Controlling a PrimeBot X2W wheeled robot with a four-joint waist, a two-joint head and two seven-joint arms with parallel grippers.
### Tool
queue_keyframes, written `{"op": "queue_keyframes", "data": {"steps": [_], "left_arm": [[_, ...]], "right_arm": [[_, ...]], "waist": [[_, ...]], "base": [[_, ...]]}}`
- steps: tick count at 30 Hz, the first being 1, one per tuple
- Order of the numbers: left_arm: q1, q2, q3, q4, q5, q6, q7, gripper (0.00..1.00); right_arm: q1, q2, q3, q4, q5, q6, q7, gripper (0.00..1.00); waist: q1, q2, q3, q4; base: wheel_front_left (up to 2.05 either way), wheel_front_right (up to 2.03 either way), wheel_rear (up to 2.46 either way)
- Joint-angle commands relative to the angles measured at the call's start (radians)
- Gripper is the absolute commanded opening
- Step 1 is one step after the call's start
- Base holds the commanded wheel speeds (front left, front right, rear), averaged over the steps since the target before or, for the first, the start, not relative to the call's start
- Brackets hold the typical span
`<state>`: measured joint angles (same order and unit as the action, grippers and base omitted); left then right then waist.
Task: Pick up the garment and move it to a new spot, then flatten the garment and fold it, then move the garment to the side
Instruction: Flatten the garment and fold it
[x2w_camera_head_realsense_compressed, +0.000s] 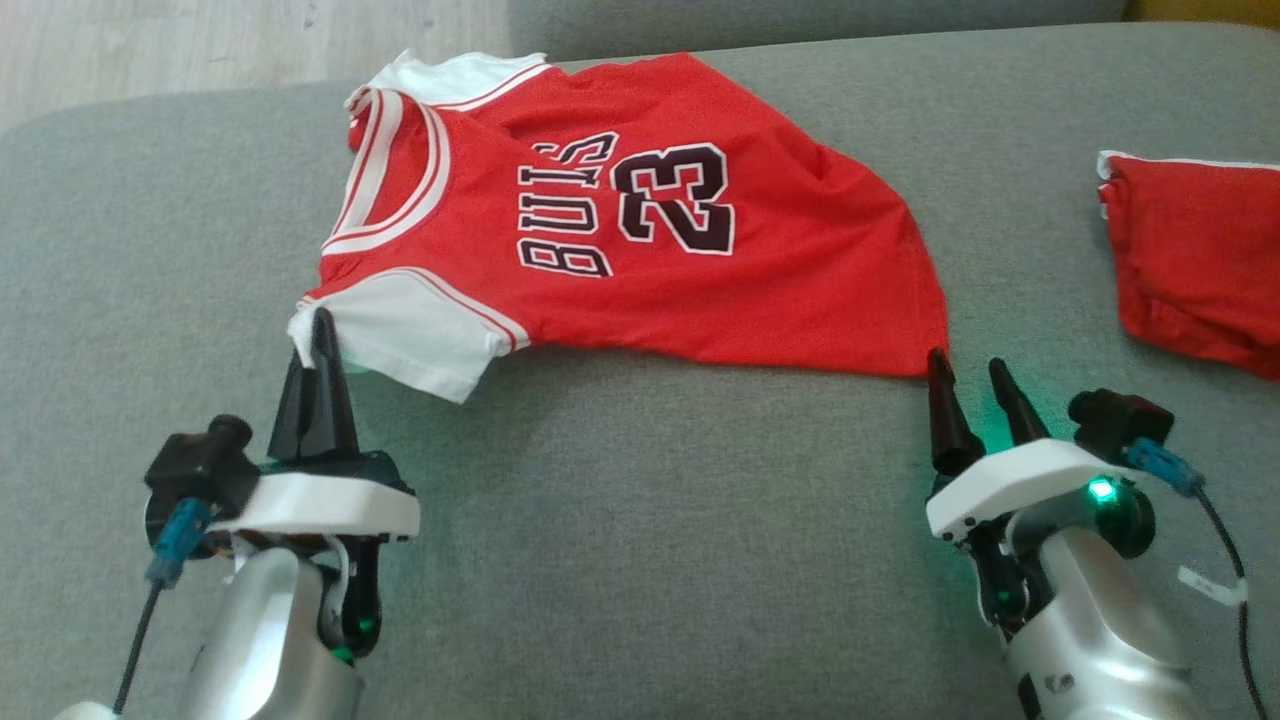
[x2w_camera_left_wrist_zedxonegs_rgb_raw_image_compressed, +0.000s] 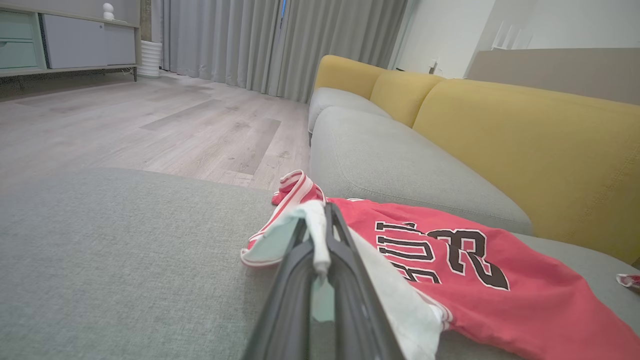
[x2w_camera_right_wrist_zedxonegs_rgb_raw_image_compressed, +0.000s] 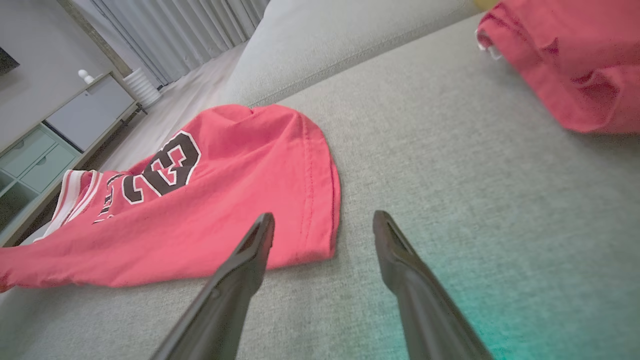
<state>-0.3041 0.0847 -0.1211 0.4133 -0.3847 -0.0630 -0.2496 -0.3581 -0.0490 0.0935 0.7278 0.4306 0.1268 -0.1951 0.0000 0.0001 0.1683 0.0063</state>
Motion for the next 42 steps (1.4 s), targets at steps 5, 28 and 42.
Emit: {"op": "queue_keyframes", "data": {"steps": [5, 28, 42], "left_arm": [[-0.019, -0.006, 0.04, -0.048, 0.039, -0.019, -0.012, 0.0], [-0.044, -0.024, 0.104, -0.048, 0.083, -0.05, -0.012, 0.0], [-0.15, -0.013, 0.19, -0.367, 0.051, -0.066, -0.012, 0.0]], "right_arm": [[-0.091, -0.001, 0.073, 0.122, 0.081, 0.004, 0.031, 1.0], [-0.218, -0.001, 0.26, 0.207, 0.208, 0.004, -0.065, 0.0], [-0.173, -0.084, 0.132, -0.379, 0.013, 0.004, -0.066, 0.0]], "waist": [[0.0, -0.0001, 0.008, 0.023], [0.0, -0.0001, 0.015, 0.005], [0.0, -0.0001, -0.07, -0.02]], "base": [[0.0, 0.0, 0.0], [0.0, 0.0, 0.0], [0.0, 0.0, 0.0]]}}
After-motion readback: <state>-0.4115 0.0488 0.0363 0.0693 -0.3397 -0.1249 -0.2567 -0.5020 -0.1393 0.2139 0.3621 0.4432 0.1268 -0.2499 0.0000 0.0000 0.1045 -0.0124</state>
